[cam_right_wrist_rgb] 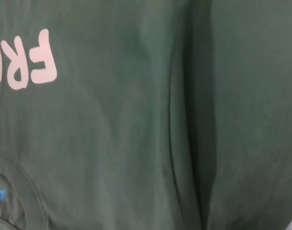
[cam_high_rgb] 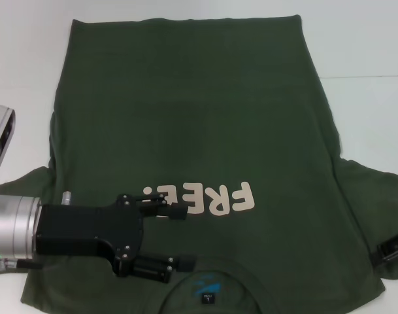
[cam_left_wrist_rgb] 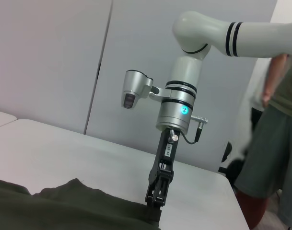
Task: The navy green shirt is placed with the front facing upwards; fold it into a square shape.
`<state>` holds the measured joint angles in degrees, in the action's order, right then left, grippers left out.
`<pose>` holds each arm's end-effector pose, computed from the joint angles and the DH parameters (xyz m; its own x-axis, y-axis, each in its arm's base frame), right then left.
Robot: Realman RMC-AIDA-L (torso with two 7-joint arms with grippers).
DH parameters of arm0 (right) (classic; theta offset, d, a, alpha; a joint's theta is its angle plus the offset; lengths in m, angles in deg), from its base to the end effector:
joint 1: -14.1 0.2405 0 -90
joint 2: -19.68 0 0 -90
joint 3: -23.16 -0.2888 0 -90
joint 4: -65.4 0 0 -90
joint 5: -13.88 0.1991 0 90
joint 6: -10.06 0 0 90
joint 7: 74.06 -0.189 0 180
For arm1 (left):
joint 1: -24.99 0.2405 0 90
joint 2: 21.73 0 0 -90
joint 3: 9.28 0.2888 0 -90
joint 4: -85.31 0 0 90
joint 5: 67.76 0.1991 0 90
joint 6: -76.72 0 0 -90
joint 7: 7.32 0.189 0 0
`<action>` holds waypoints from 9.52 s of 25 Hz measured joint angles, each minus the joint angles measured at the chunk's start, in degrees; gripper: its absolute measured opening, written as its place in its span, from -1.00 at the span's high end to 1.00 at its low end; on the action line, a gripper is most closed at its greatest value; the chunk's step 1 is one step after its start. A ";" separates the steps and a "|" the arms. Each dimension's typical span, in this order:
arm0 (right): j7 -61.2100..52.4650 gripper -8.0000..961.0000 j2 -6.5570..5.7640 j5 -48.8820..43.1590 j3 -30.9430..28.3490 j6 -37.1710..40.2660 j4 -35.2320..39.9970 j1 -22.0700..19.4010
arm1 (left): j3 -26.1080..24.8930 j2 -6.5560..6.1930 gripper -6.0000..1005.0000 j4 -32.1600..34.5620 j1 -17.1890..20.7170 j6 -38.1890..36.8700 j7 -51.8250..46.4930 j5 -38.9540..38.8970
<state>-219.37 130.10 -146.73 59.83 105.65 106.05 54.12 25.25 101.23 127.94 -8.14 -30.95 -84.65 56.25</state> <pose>0.3493 0.3455 0.0039 0.0930 -0.9948 0.0408 -0.9511 -0.1009 -0.2918 -0.2198 0.3051 -0.0663 0.8267 0.2686 0.4945 0.2541 -0.9622 0.0978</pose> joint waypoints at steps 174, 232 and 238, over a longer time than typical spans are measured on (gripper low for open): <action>-1.29 0.94 -0.58 -2.29 4.05 -4.73 5.73 -0.22 | -0.08 0.26 -0.81 -1.43 -0.36 2.38 1.75 -0.53; 0.35 0.94 -0.79 -5.90 3.57 -12.22 13.63 1.92 | -0.52 0.88 -0.81 -2.26 -0.44 3.18 1.75 -1.11; 1.63 0.94 -0.65 2.48 3.52 -9.13 16.62 2.18 | -0.52 0.88 -0.81 -2.52 -0.44 3.18 1.65 -1.38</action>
<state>-217.74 129.45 -144.25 63.35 96.52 122.67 56.30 24.73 102.11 125.41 -8.58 -27.77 -83.00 54.87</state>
